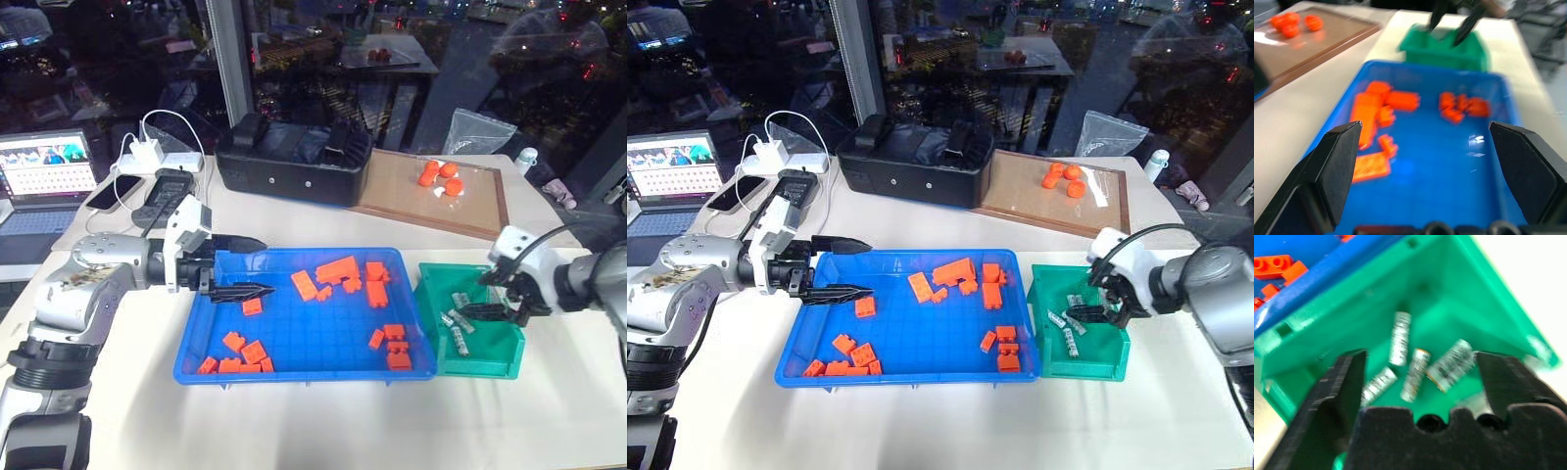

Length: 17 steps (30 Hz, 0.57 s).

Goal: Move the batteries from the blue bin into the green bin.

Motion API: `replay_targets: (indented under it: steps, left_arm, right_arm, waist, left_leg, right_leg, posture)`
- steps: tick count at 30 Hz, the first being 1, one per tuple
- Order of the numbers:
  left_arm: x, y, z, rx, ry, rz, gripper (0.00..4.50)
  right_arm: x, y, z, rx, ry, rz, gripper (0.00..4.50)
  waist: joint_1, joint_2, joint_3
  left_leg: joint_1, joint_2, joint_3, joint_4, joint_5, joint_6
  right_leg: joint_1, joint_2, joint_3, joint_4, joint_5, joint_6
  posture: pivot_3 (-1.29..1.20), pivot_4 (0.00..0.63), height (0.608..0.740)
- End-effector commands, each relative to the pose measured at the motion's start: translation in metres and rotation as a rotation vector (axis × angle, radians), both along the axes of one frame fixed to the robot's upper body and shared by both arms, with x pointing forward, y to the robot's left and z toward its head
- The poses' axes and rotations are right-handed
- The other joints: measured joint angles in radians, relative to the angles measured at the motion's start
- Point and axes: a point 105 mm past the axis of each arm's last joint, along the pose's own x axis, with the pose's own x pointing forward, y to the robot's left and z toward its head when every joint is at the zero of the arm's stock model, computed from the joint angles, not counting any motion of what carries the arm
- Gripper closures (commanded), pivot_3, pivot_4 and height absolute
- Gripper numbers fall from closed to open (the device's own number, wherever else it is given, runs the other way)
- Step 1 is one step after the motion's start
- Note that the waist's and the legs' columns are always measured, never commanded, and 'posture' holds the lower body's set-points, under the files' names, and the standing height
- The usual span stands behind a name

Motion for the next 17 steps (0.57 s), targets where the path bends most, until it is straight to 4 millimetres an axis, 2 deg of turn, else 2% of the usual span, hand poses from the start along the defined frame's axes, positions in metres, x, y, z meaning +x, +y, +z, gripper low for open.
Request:
replay_targets:
  steps: [1, 4, 7, 11, 17]
  left_arm:
    - [0.023, 0.011, 0.032, -0.075, -0.188, 0.195, 0.00]
    - [0.028, 0.021, 0.035, -0.084, -0.221, 0.280, 0.00]
    - [0.024, 0.031, 0.027, -0.095, -0.194, 0.325, 0.00]
    - [0.021, 0.038, 0.017, -0.114, -0.159, 0.369, 0.00]
    - [0.019, 0.036, 0.005, -0.156, -0.019, 0.336, 0.00]
  right_arm:
    - [0.008, -0.002, 0.051, 0.125, -0.212, 0.012, 0.02]
    - [0.008, 0.007, 0.090, 0.336, -0.481, 0.082, 0.02]
    - [-0.001, 0.005, 0.084, 0.425, -0.466, 0.057, 0.02]
    - [-0.008, 0.003, 0.071, 0.452, -0.430, 0.020, 0.02]
    - [-0.004, -0.001, 0.059, 0.449, -0.403, -0.038, 0.02]
  waist:
    - [0.000, 0.000, 0.000]
    - [-0.004, -0.001, 0.000]
    - [-0.005, 0.000, 0.000]
    - [-0.001, 0.000, 0.000]
    - [0.002, 0.000, 0.000]
  left_leg:
    - [0.000, 0.000, 0.000, 0.000, 0.000, 0.000]
    - [0.000, 0.001, -0.001, 0.000, 0.000, 0.001]
    - [0.000, 0.000, -0.002, -0.001, -0.001, 0.001]
    - [0.000, 0.000, -0.001, -0.001, -0.002, 0.001]
    - [0.000, 0.000, -0.001, 0.002, -0.002, 0.001]
  right_leg:
    - [0.001, 0.000, 0.000, -0.001, 0.000, 0.000]
    - [0.002, 0.001, -0.001, -0.004, 0.002, 0.002]
    - [0.003, 0.001, 0.000, -0.004, 0.002, 0.002]
    - [0.003, 0.000, -0.001, -0.005, 0.002, 0.003]
    - [0.004, -0.001, 0.000, -0.005, 0.003, 0.004]
  posture:
    - [0.00, 0.150, 0.735]
    - [0.00, 0.150, 0.735]
    - [0.00, 0.150, 0.735]
    - [0.00, 0.150, 0.735]
    - [0.00, 0.150, 0.735]
